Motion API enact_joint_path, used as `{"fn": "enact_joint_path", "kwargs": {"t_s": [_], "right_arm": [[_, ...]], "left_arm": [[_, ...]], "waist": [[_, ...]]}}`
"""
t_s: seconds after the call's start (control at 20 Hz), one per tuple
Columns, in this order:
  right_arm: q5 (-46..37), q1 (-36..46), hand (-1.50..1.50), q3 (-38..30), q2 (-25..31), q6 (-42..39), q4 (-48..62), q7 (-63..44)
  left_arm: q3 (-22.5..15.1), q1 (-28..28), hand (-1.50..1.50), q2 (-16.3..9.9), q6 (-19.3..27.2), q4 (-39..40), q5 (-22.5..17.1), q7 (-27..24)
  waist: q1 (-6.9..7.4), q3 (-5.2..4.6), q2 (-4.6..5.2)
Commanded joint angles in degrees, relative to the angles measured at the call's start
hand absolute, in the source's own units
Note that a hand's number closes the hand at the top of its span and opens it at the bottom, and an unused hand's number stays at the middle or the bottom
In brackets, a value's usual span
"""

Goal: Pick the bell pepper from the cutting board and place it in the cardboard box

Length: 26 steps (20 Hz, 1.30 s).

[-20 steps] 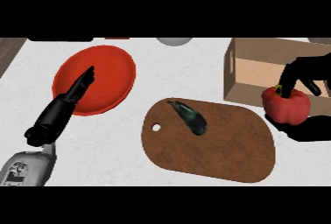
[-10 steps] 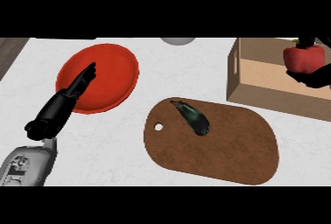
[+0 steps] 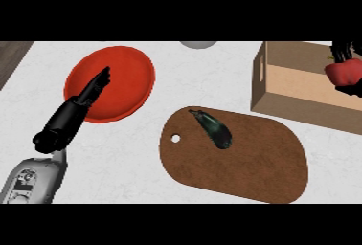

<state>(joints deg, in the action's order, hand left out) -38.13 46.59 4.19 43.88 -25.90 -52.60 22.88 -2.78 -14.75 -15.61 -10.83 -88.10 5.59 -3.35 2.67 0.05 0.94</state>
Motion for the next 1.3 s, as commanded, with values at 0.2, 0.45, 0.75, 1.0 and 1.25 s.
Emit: {"fn": "enact_joint_path", "kwargs": {"t_s": [0.2, 0.45, 0.75, 1.0, 1.25], "right_arm": [[-7.9, 5.9, -1.5, 7.0, 1.0, -3.4, 17.7, 15.1], [-2.5, 9.2, -1.5, 1.9, -0.1, -3.3, 22.9, 24.5], [19.3, 10.7, -1.5, -15.4, -6.6, -11.4, 30.3, 19.1], [28.3, 16.0, -1.5, -24.4, -3.2, -16.0, 39.6, 6.1], [30.7, 17.8, -1.5, -27.6, 1.7, -15.4, 43.7, 1.1]], "left_arm": [[-1.1, -0.7, 0.0, 1.2, 0.0, -1.0, 0.9, 1.2], [0.8, 0.1, 0.0, -0.2, -0.9, -0.4, 0.2, -0.2], [1.6, 0.4, 0.0, -0.3, -0.9, 0.3, -0.5, -0.6], [0.6, 0.9, 0.0, 0.0, -1.0, 0.7, 0.4, -1.4], [0.2, 0.3, 0.0, 0.7, -0.2, 0.3, 1.4, -1.6]], "waist": [[0.47, 0.05, 0.04], [-0.01, 0.06, -0.07], [-0.88, 0.24, -0.22], [-0.08, 0.08, 0.24], [0.98, 0.16, 0.75]]}}
